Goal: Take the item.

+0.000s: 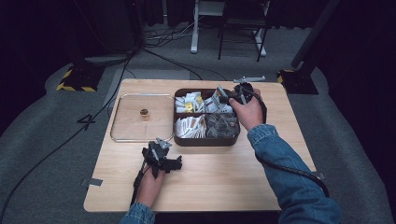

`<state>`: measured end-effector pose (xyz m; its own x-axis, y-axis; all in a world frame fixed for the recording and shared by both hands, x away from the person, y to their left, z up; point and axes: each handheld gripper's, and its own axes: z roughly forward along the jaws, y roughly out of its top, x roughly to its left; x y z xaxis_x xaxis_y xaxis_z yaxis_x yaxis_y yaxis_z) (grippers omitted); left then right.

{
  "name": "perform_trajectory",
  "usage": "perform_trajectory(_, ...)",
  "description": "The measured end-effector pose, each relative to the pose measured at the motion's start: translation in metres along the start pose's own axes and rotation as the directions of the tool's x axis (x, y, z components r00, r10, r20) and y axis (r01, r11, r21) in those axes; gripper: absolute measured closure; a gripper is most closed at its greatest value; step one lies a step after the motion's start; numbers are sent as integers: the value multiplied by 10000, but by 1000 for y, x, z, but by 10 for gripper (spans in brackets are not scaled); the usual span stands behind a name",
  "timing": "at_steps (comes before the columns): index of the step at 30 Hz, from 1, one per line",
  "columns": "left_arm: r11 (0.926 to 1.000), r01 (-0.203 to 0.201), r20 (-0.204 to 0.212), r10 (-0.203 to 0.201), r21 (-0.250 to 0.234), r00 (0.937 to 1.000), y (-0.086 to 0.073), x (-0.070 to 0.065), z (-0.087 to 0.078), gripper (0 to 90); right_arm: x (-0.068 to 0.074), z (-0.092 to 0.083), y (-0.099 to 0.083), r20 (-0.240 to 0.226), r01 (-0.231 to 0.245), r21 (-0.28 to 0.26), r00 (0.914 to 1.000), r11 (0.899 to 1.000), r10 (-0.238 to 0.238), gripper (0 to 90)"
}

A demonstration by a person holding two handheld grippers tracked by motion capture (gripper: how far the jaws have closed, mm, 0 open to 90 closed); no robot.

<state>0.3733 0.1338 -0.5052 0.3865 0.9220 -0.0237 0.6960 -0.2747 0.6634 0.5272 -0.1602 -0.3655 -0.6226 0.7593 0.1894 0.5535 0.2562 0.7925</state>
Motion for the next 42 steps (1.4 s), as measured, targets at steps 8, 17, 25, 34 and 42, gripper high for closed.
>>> perform_trajectory(8,10000,41,17,-41,-14,10000,0,0,0,0,13,-23,-10,-818,367,17,9960,9993,-364,857)
perform_trajectory(17,10000,43,7,-43,0,10000,0,0,0,0,31,-48,-23,-1333,869,-127,9872,9961,-878,856)
perform_trajectory(25,10000,41,22,-41,19,10000,-1,0,0,0,49,-69,-36,-1796,1275,-173,9753,9917,-1285,856)
perform_trajectory(34,10000,8,28,-8,14,10000,0,0,0,0,62,-87,-51,-2229,1618,-66,9618,9868,-1592,857)
perform_trajectory(42,10000,3,34,-3,8,10000,0,0,0,0,72,-97,-67,-2580,1861,146,9500,9824,-1761,857)
